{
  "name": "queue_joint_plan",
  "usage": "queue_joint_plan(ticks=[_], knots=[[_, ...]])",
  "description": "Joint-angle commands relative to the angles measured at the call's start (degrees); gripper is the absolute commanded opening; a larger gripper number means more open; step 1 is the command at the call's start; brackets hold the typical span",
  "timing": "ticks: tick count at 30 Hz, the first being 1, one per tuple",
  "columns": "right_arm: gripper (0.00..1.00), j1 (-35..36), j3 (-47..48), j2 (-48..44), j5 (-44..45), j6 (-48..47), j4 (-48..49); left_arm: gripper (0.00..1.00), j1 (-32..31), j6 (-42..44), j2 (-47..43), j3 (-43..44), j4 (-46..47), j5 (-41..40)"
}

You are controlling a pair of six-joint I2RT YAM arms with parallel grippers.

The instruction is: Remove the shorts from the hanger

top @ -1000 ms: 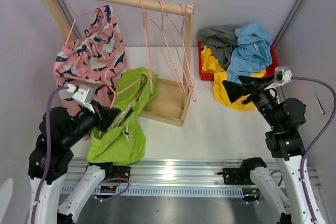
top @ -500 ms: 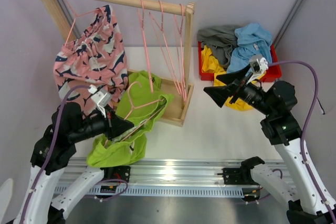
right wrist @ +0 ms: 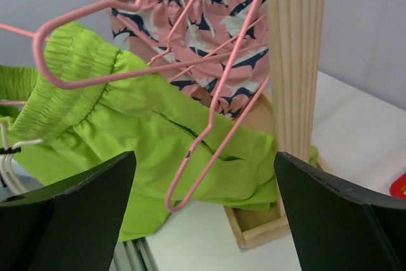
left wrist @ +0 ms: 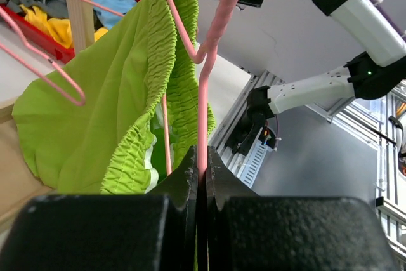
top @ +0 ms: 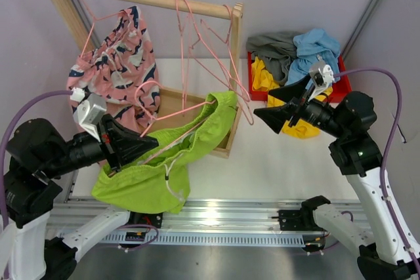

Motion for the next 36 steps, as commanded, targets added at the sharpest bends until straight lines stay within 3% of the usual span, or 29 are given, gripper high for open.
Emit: queue_joint_plan(ticks=[1, 6, 16, 25, 36], knots=[[0.99, 0.47, 1.21, 0.46, -6.18, 3.44, 2.17, 0.00, -0.47, -0.09, 2.50, 2.08, 3.40, 3.11], [0.99, 4.50, -1.52, 0.46, -6.89, 6.36, 7.01, 0.00, -0.56, -1.31, 2.50, 2.87, 4.37, 4.78], [0.99, 16.63, -3.80, 0.82, 2.24, 4.07, 7.10, 0.00, -0.56, -6.32, 0.92, 2.87, 10.69, 12.34], [0.99, 18.13, -3.81, -1.38, 4.89, 3.11, 5.17, 0.00, -0.56, -11.16, -2.07, 0.77, 15.18, 17.70], [0.99, 18.13, -1.26, -3.84, 10.51, 1.61, 4.73, 0.00, -0.56, -11.78, -5.59, -1.87, 15.36, 17.36]])
